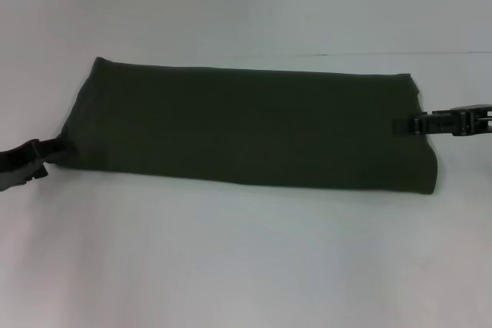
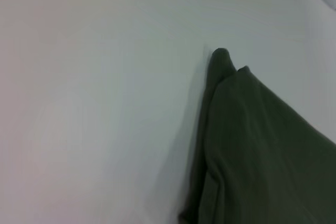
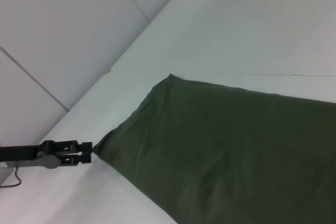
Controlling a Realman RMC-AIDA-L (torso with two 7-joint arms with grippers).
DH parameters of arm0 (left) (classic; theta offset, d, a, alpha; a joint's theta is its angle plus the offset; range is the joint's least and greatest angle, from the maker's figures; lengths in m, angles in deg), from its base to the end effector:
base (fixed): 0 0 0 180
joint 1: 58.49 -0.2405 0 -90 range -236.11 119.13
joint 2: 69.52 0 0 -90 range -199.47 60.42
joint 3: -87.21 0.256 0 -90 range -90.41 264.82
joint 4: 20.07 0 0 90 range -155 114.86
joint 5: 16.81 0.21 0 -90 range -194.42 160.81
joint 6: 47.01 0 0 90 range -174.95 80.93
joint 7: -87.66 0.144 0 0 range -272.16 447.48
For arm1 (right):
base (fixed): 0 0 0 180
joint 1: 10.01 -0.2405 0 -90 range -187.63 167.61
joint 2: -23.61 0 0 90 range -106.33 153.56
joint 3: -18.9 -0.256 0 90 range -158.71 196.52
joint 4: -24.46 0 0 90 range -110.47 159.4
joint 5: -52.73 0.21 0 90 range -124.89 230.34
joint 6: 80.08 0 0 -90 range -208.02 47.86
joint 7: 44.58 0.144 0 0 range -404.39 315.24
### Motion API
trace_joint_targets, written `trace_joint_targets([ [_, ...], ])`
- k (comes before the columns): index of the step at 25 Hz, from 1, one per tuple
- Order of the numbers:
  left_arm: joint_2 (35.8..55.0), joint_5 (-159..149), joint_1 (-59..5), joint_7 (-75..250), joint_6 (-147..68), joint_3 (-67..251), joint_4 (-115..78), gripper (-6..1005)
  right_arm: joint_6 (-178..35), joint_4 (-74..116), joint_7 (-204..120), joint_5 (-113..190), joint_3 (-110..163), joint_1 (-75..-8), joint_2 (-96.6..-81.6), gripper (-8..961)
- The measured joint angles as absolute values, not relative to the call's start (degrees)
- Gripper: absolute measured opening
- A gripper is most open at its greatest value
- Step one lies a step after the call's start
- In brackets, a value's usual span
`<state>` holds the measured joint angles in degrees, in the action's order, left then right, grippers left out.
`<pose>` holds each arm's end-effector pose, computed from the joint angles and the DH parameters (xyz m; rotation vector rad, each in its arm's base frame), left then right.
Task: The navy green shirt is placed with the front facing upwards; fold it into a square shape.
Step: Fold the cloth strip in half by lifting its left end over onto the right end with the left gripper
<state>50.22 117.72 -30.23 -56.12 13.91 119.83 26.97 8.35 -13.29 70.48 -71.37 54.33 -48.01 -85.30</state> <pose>-0.3505 0.3628 0.0507 -1.6559 -1.7943 -0.5028 0.2663 0.3808 0.0731 -2.5293 1.2789 0.5278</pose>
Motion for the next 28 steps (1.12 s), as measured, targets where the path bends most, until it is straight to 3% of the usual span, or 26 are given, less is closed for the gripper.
trace_joint_targets([
  [28,50.09,118.51,-29.24,-56.21,13.35,120.33,25.72,791,7.42,-13.51,70.71,-71.01,53.76,-47.55,-85.34,725],
])
